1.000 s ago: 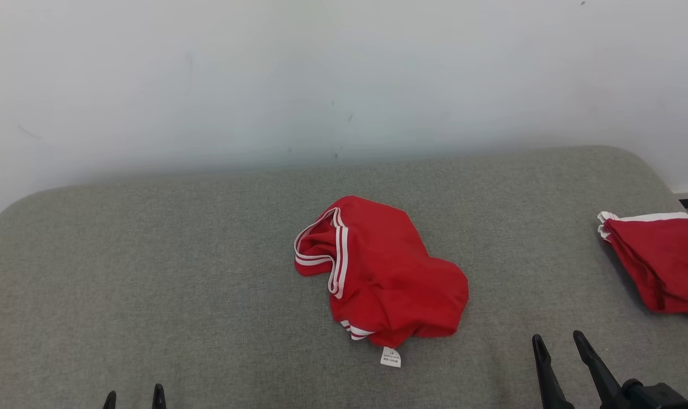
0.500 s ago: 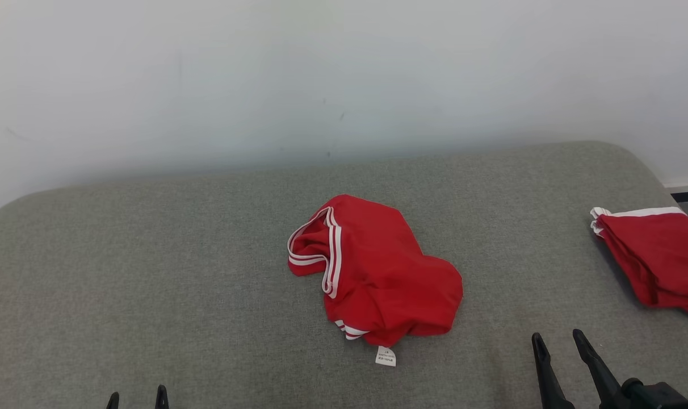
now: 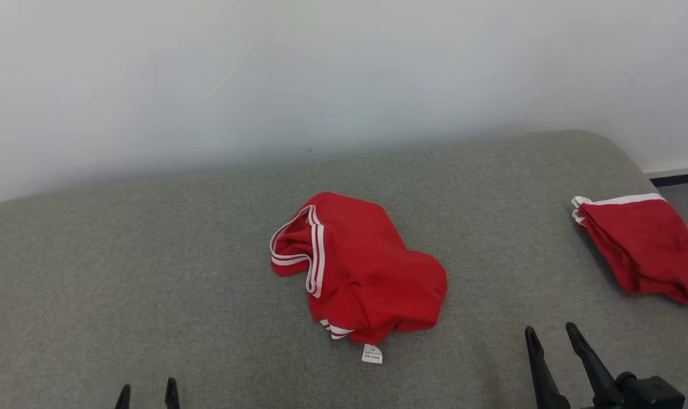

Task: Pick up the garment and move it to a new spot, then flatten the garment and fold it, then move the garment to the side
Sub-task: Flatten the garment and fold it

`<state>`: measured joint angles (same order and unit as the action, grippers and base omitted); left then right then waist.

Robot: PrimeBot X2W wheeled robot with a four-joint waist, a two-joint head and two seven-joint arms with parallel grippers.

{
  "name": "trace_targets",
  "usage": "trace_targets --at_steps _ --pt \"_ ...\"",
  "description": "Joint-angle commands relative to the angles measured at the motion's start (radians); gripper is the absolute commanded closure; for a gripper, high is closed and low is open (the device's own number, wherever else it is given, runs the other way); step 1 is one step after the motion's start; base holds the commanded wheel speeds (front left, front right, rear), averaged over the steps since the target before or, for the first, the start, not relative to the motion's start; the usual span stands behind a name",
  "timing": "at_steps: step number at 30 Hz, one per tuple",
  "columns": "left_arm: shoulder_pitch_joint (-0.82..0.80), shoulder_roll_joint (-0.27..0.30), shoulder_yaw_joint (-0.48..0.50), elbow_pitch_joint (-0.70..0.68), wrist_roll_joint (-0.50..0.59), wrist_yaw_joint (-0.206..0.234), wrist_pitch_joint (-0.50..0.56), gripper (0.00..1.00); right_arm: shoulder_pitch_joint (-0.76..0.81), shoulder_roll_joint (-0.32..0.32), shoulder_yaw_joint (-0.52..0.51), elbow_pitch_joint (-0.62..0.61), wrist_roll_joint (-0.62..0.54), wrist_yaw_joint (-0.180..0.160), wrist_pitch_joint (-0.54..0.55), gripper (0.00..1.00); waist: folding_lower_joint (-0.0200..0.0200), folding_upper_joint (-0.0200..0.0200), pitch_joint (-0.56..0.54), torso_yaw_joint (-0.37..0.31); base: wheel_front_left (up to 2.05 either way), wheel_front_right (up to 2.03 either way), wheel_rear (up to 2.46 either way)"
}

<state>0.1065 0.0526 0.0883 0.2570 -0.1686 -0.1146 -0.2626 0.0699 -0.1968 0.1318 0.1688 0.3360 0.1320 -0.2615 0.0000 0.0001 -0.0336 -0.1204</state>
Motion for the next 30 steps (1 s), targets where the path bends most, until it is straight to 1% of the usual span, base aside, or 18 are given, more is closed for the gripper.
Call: trace_targets --at_steps 1,11,17,24,30 --pt "-0.022 -0.002 -0.002 0.005 -0.004 -0.002 -0.003 0.00 -0.008 -0.003 0.002 -0.001 0.004 -0.002 -0.005 0.00 0.0000 -0.0001 0.010 -0.019 0.00 0.00 0.00" --pt "-0.181 0.022 -0.048 0.157 -0.036 -0.012 0.004 0.00 -0.038 -0.009 0.016 -0.003 0.003 -0.002 -0.005 0.00 0.0000 -0.0001 0.050 -0.145 0.00 0.00 0.00" --pt "-0.273 0.037 -0.083 0.236 -0.073 -0.017 0.069 0.00 -0.052 -0.005 0.022 -0.007 0.005 -0.002 -0.005 0.00 0.0000 -0.0001 0.081 -0.227 0.00 0.00 0.00" --pt "-0.344 0.049 -0.132 0.270 -0.147 -0.016 0.136 0.00 -0.064 0.004 0.021 -0.012 0.004 -0.002 -0.005 0.00 0.0000 -0.0001 0.121 -0.290 0.00 0.00 0.00" --pt "-0.385 0.062 -0.152 0.307 -0.195 -0.015 0.171 0.00 -0.075 0.010 0.027 -0.016 0.005 -0.002 -0.005 0.00 0.0000 -0.0001 0.144 -0.324 0.00 0.00 0.00"
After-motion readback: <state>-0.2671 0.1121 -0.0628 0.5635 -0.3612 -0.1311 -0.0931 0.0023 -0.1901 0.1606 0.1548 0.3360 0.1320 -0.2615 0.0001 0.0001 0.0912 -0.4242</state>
